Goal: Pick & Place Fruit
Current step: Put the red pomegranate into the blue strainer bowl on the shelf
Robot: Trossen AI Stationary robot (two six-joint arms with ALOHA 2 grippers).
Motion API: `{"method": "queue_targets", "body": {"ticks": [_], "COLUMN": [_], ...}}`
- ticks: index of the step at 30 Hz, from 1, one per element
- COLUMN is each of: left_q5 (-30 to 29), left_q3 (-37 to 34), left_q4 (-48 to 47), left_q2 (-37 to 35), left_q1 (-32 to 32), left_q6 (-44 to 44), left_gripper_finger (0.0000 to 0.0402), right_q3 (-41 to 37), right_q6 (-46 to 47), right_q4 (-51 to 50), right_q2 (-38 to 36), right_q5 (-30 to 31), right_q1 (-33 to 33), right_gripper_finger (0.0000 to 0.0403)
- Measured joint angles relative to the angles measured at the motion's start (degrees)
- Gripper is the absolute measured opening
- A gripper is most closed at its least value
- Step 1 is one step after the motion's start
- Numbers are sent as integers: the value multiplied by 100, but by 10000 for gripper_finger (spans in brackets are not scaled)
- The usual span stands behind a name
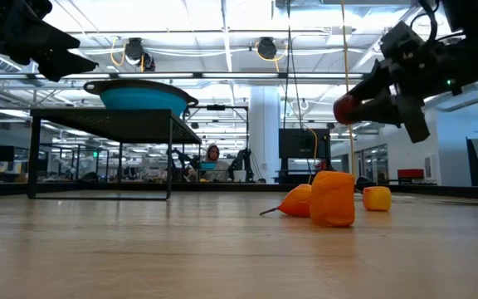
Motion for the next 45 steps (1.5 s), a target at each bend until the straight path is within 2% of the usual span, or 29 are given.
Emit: {"method": "queue_targets", "body": {"ticks": [7,10,21,28,33,38,45], "left_q5": [0,-1,3,5,6,13,519], "left_q3": [-1,1,1,1,1,1,3], "left_q4": [-5,-7,30,28,96,574,1868], "left_q2": [0,0,0,12,10,215,1308], "left_q1": [0,1,0,-1,0,-1,-2], "left_q6": [12,23,-416,-1168,-1704,-1956,-1947], "left_gripper_finger": [337,337,337,337,337,337,337], "right_q3": [0,0,0,188,530,919,1355], "right_q6": [11,185,2306,3333,3480,3428,3023], "right_q4": [19,346,2158,2604,2610,2609,2597], "right_q2": [344,411,415,415,500,850,1595], "right_q5": [-15,-179,-2319,-3500,-3951,-4241,-4252], "right_q1": [0,-2,-157,-306,-307,-304,-302], "right_gripper_finger": [184,184,184,184,184,184,184]}}
